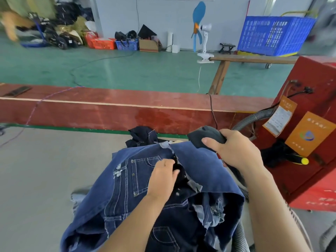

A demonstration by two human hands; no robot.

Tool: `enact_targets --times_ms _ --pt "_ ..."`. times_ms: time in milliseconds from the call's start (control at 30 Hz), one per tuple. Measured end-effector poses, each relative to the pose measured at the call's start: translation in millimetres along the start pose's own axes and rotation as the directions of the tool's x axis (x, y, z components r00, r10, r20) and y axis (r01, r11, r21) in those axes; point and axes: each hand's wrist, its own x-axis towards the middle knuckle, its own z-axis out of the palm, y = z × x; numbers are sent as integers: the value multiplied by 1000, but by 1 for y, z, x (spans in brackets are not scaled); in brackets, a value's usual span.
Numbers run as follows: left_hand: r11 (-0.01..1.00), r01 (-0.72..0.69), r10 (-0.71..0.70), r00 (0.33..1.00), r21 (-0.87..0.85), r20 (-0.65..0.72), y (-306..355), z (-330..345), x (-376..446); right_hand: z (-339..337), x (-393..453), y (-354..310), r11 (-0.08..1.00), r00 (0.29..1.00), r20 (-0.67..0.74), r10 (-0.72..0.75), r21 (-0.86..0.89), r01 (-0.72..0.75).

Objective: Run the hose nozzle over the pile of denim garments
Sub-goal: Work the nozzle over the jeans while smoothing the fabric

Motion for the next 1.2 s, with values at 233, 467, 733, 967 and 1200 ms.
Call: enact_targets --times_ms 233,467,733,967,1200 --pt "981 25 -55 987 193 151 -12 24 -2 11 1 -12 991 969 240 -66 -94 91" --pt "985 -76 28 956 154 291 -22 24 -5 28 0 -15 971 960 275 -42 -216 104" --pt "984 -112 26 863 140 505 -23 17 4 41 4 -16 962 944 330 7 -261 84" --pt "988 -104 19 820 116 572 -21 12 7 83 8 -28 933 976 216 -8 -350 85" --pt "993 -99 45 839 70 543 -22 12 5 57 15 -25 994 996 87 -33 -98 41"
